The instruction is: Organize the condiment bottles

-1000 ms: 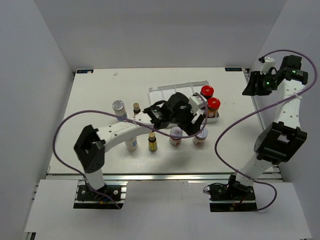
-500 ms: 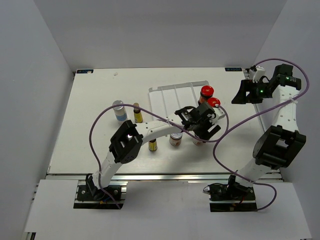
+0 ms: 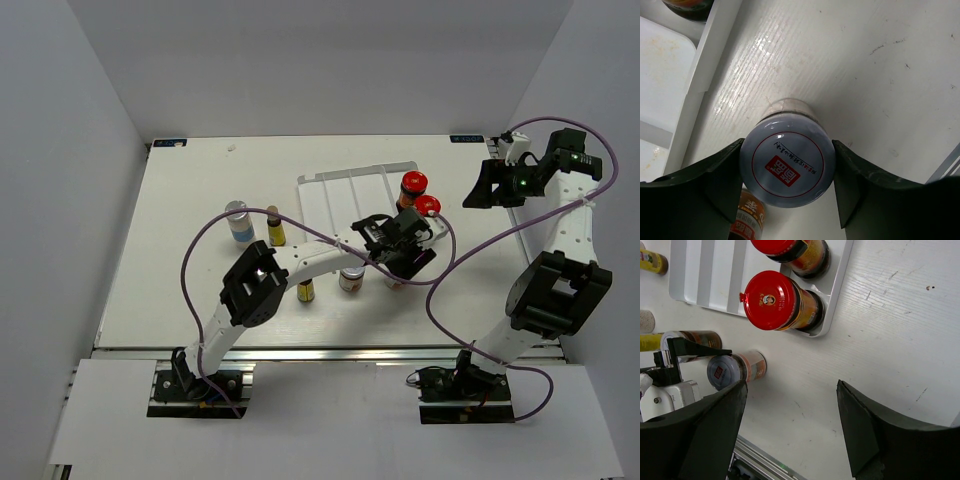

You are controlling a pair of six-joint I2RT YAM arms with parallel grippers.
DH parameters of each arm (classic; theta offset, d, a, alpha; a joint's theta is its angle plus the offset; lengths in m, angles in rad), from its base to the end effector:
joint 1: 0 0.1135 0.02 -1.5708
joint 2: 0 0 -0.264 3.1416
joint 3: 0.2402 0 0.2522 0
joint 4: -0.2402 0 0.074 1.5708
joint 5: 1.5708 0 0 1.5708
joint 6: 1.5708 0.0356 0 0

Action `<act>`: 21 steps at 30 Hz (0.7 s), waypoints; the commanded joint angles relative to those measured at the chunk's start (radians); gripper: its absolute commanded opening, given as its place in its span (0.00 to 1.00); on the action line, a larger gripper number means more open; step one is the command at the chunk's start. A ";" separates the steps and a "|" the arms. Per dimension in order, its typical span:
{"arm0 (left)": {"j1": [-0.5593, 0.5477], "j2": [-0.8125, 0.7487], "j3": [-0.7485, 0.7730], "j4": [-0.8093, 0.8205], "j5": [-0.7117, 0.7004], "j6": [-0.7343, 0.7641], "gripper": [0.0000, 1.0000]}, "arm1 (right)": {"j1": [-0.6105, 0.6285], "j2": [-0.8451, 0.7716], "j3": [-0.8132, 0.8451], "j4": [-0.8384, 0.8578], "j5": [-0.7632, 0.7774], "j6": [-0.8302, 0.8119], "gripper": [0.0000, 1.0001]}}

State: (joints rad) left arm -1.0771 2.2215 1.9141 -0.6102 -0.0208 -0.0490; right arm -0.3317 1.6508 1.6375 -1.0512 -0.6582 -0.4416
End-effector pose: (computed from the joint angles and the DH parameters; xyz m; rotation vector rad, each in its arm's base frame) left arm 0.2367 -0.4383 0.2196 1.2430 2.2195 -0.4376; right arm 0.3251 -0.0890 0.3440 -0.3417 2.3723 0.5223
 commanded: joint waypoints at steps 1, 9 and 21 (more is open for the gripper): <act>-0.014 -0.006 0.057 -0.019 -0.002 -0.008 0.29 | -0.001 -0.029 -0.015 0.011 -0.017 -0.013 0.78; -0.007 -0.042 0.207 -0.086 -0.019 -0.023 0.00 | -0.003 -0.034 -0.030 0.010 -0.014 -0.019 0.78; 0.098 -0.062 0.284 -0.054 -0.018 -0.069 0.00 | -0.001 -0.033 -0.042 0.017 -0.011 -0.022 0.77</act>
State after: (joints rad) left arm -1.0229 2.2505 2.1094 -0.7300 -0.0284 -0.1001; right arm -0.3317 1.6497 1.6001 -1.0458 -0.6575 -0.4526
